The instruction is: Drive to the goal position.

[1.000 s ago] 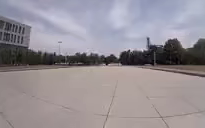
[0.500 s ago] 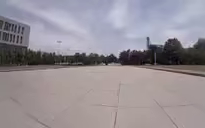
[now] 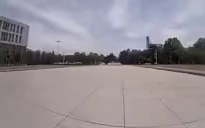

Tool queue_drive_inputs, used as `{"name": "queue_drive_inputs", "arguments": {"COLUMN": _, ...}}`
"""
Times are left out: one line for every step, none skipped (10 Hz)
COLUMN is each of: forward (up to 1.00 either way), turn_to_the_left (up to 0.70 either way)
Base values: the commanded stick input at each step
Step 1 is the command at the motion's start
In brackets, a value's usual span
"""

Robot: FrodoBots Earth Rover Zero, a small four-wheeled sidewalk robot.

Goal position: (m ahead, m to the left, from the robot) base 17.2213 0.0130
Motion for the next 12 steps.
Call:
{"name": "queue_drive_inputs", "arguments": {"forward": 1.00, "turn_to_the_left": 0.00}}
{"name": "queue_drive_inputs", "arguments": {"forward": 1.00, "turn_to_the_left": 0.00}}
{"name": "queue_drive_inputs", "arguments": {"forward": 1.00, "turn_to_the_left": 0.00}}
{"name": "queue_drive_inputs", "arguments": {"forward": 1.00, "turn_to_the_left": 0.00}}
{"name": "queue_drive_inputs", "arguments": {"forward": 1.00, "turn_to_the_left": -0.01}}
{"name": "queue_drive_inputs", "arguments": {"forward": 1.00, "turn_to_the_left": -0.10}}
{"name": "queue_drive_inputs", "arguments": {"forward": 1.00, "turn_to_the_left": 0.00}}
{"name": "queue_drive_inputs", "arguments": {"forward": 1.00, "turn_to_the_left": 0.00}}
{"name": "queue_drive_inputs", "arguments": {"forward": 1.00, "turn_to_the_left": 0.00}}
{"name": "queue_drive_inputs", "arguments": {"forward": 1.00, "turn_to_the_left": 0.00}}
{"name": "queue_drive_inputs", "arguments": {"forward": 1.00, "turn_to_the_left": 0.00}}
{"name": "queue_drive_inputs", "arguments": {"forward": 1.00, "turn_to_the_left": -0.04}}
